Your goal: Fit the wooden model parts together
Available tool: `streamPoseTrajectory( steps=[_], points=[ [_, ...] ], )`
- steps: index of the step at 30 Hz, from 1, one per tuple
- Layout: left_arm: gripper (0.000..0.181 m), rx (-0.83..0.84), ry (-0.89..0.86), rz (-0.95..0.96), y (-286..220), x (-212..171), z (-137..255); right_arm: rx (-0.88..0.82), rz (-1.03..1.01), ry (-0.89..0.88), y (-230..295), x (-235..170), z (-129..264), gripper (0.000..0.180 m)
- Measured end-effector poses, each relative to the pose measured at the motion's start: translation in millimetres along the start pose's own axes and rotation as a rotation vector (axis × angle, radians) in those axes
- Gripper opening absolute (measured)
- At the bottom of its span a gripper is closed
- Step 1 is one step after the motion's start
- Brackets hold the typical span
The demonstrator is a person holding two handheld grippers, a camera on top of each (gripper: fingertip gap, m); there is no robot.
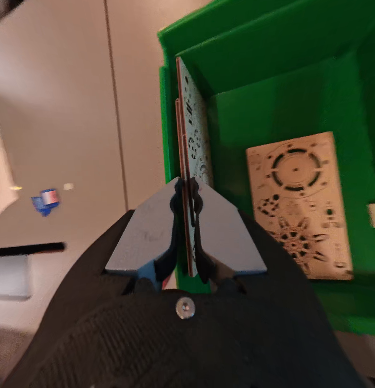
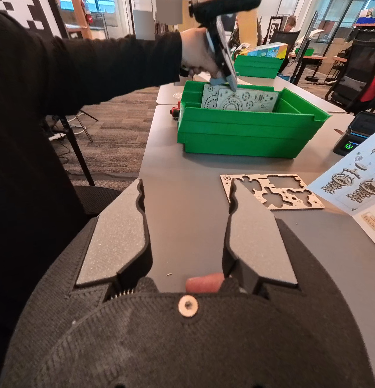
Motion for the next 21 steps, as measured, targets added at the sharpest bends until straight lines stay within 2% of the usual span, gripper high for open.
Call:
streamPoseTrajectory(
  steps=[3, 8, 14, 15, 16, 19, 21],
  points=[
    [0.006, -0.048, -0.013, 0.068, 7.7, 0.8, -1.4, -0.002, 0.004, 0.001, 0.1, -0.1, -0.1, 0.079],
    [0.013, 0.055, 0.092, -0.08, -4.0, -10.1, -8.0, -0.003, 0.006, 0.002, 0.4, -0.5, -0.2, 0.078],
    [0.022, 0.055, 0.143, -0.1, -10.1, -11.0, -10.2, -0.005, 0.014, -0.002, 1.5, 1.2, 1.0, 0.077],
    [0.011, 0.003, 0.14, -0.091, -13.4, -10.2, -11.1, -0.005, 0.015, -0.004, 1.8, 1.7, 1.3, 0.076],
    [0.009, -0.069, 0.127, -0.055, -17.1, -8.9, -13.0, -0.004, 0.015, -0.006, 2.1, 2.0, 1.7, 0.076],
    [0.008, -0.111, 0.108, -0.009, -9.4, -8.6, -14.4, -0.006, 0.02, -0.008, 3.0, 2.7, 2.6, 0.076],
    [0.006, -0.222, 0.049, 0.084, -8.9, -7.8, -13.2, -0.011, 0.024, -0.006, 3.1, 2.3, 3.5, 0.076]
  ],
)
Point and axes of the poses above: each gripper's, where its closed fingertips meet, z back along the fingers, x out of its top, y = z × x across the jaws, the point moved 6 cm from there along z, back along the fingers, and after that the axes turned 4 degrees about -x, right-handed, at the moved point
